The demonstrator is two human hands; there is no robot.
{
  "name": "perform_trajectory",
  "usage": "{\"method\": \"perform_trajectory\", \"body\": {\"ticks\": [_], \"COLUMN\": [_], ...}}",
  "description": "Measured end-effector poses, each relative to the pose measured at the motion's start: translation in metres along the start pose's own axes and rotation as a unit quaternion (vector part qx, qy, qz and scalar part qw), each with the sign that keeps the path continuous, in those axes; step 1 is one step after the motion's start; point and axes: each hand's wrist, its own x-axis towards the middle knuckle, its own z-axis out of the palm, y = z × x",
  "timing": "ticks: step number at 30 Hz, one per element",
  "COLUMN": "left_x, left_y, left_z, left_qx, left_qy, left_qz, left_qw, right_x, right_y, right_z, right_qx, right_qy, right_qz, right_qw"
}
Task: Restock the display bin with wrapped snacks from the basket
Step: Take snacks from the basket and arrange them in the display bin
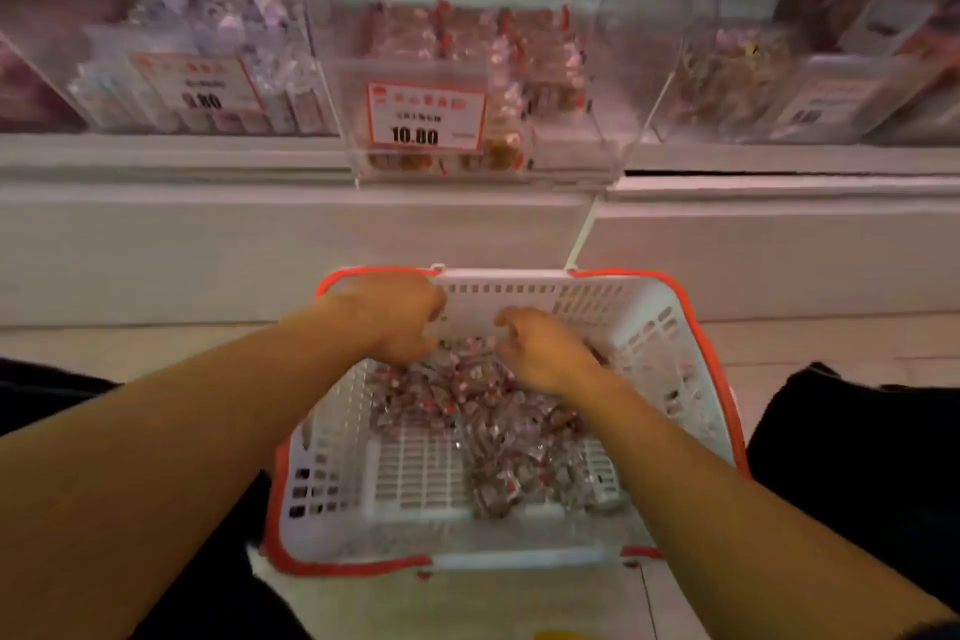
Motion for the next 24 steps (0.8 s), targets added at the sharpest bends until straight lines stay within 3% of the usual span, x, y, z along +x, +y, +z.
{"method": "perform_trajectory", "body": {"ticks": [1, 2, 3, 6, 8, 10, 12, 14, 18, 21, 24], "left_x": [0.002, 0.002, 0.003, 0.007, 0.016, 0.034, 0.048, 0.058, 0.071, 0.074, 0.074], "left_y": [0.000, 0.002, 0.005, 0.016, 0.022, 0.027, 0.034, 0.041, 0.047, 0.051, 0.053], "left_z": [0.030, 0.059, 0.088, 0.160, 0.187, 0.208, 0.222, 0.231, 0.244, 0.249, 0.249], "left_qx": [-0.051, -0.111, -0.164, -0.293, -0.435, -0.563, -0.596, -0.579, -0.549, -0.581, -0.614], "left_qy": [-0.066, -0.099, -0.116, -0.146, -0.125, -0.055, -0.012, -0.004, 0.041, 0.087, 0.118], "left_qz": [-0.049, -0.095, -0.139, -0.262, -0.324, -0.376, -0.443, -0.495, -0.511, -0.512, -0.511], "left_qw": [0.995, 0.984, 0.970, 0.908, 0.831, 0.734, 0.670, 0.648, 0.661, 0.627, 0.590], "right_x": [-0.003, -0.006, -0.009, -0.012, -0.003, 0.015, 0.033, 0.048, 0.062, 0.070, 0.076], "right_y": [0.016, 0.031, 0.043, 0.075, 0.085, 0.091, 0.091, 0.089, 0.082, 0.075, 0.061], "right_z": [0.025, 0.047, 0.065, 0.101, 0.108, 0.113, 0.119, 0.128, 0.142, 0.147, 0.147], "right_qx": [0.000, 0.010, 0.024, 0.065, 0.088, 0.147, 0.215, 0.222, 0.147, 0.136, 0.170], "right_qy": [-0.133, -0.213, -0.241, -0.181, -0.108, -0.047, -0.028, -0.020, -0.017, -0.005, -0.053], "right_qz": [0.045, 0.087, 0.137, 0.254, 0.290, 0.322, 0.358, 0.381, 0.374, 0.332, 0.271], "right_qw": [0.990, 0.973, 0.961, 0.948, 0.947, 0.934, 0.908, 0.897, 0.916, 0.933, 0.946]}}
